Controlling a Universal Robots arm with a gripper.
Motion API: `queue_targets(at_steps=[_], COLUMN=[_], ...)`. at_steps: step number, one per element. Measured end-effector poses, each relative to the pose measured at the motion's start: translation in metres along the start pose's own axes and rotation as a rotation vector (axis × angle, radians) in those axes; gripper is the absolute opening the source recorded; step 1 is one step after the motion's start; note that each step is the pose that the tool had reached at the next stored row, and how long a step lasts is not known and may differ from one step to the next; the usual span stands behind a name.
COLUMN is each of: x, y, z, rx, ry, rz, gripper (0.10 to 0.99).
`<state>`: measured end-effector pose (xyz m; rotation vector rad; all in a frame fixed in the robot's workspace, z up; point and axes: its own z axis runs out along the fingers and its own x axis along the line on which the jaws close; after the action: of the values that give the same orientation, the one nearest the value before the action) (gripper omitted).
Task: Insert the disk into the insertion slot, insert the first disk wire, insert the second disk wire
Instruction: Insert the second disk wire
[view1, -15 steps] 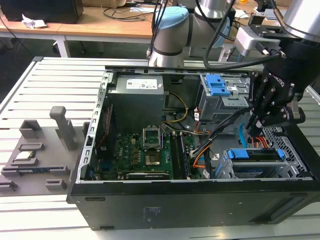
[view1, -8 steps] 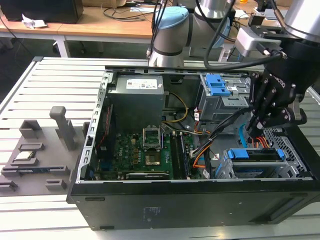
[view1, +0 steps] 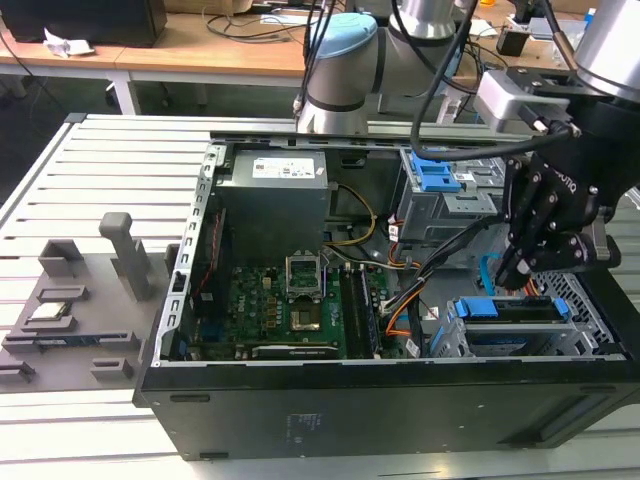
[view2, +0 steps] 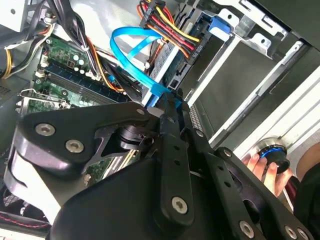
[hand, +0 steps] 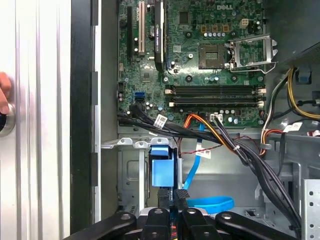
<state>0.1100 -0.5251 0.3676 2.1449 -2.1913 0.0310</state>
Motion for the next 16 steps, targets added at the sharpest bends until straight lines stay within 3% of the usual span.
queue_targets(at_steps=[12,16], x=[-0.0009,-0.0013], y=[-0.0115,-0.0162], z=[0.0189,0.0213], rx=[0.000,0.000], ry=[0.0000,-0.0002], rz=[0.000,0.000], gripper=[0.161,0.161])
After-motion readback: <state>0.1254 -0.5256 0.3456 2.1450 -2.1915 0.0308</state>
